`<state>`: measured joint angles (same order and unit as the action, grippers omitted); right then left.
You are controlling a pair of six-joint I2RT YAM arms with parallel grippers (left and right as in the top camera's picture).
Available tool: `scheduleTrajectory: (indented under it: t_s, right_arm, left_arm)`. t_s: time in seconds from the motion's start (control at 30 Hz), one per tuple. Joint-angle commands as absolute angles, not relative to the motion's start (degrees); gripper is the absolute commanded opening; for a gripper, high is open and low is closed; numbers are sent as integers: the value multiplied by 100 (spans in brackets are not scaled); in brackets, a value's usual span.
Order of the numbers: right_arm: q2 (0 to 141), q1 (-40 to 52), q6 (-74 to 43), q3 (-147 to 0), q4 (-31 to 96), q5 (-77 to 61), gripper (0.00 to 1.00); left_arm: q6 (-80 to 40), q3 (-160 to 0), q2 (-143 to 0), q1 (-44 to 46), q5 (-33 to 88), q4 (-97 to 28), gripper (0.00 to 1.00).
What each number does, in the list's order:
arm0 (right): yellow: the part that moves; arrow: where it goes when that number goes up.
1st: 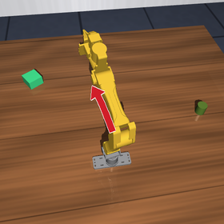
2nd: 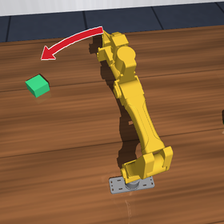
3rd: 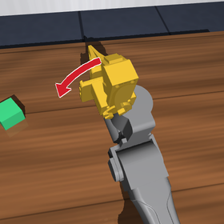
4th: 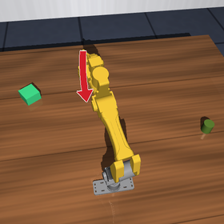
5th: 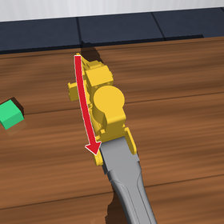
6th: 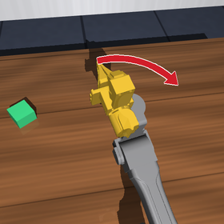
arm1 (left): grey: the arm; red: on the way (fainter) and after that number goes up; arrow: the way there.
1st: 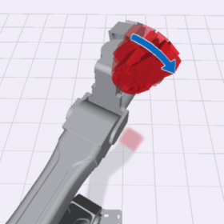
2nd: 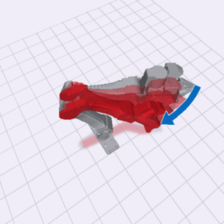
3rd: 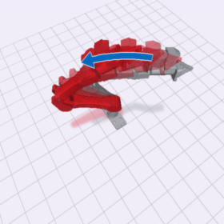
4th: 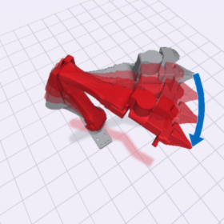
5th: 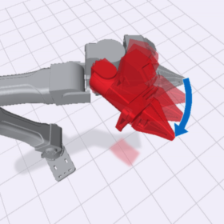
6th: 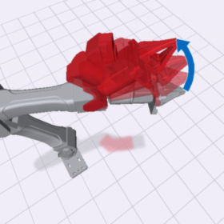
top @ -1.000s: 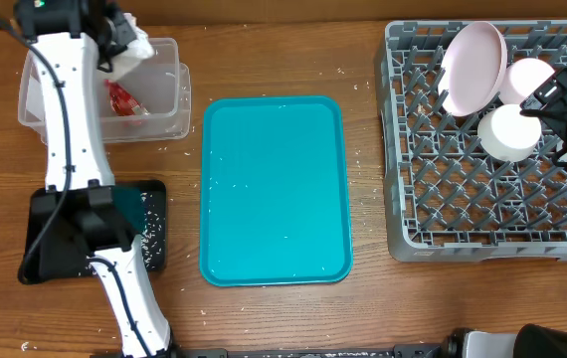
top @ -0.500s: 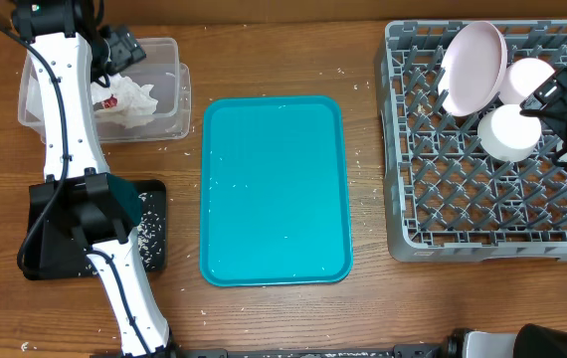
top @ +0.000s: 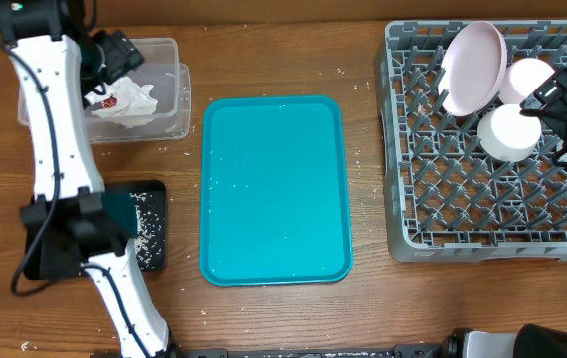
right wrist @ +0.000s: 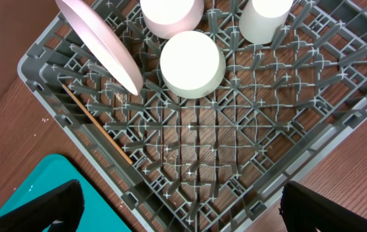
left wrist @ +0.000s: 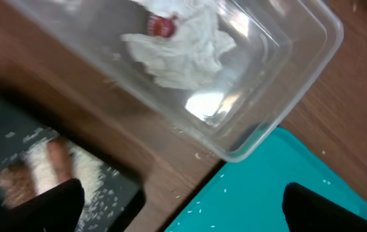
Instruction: Sort waste into correct bins and load items into the dishwasher
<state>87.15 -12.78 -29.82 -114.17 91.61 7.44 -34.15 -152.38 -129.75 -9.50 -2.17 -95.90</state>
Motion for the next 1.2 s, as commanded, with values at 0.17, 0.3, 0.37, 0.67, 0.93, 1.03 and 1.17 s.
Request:
scheduleTrajectory:
  t_s: [0.17, 0.3, 0.37, 0.67, 0.93, 1.03, 1.17]
  right_arm:
    - [8678, -1299, -3006, -11476, 9146, 749, 100]
    - [8678, -1299, -3006, -11476, 9146, 749, 100]
    - [8678, -1299, -3006, -11476, 9146, 749, 100]
    - [8678, -1297, -3009, -11476, 8783, 744, 100]
    - [8678, -1271, -2982, -11476, 9209, -690, 100]
    - [8641, -1129, -2950, -11476, 9572, -611, 100]
    - [8274, -528, -2567, -11198, 9695, -447, 100]
  left_arm:
    - [-3708, -15074, -12514, -1402, -895, -9682, 100]
    - [-3424, -15010, -12525, -1640, -965, -9682, 100]
    - [-3424, -15010, -12527, -1809, -958, -9682, 100]
    - [-3426, -15010, -12527, -1973, -958, -9679, 100]
    - [-3428, -15010, -12527, -1953, -939, -9679, 100]
    - [-3426, -15010, -12527, -1953, -939, -9679, 100]
    - [-3428, -15010, -12527, -1953, -939, -9679, 100]
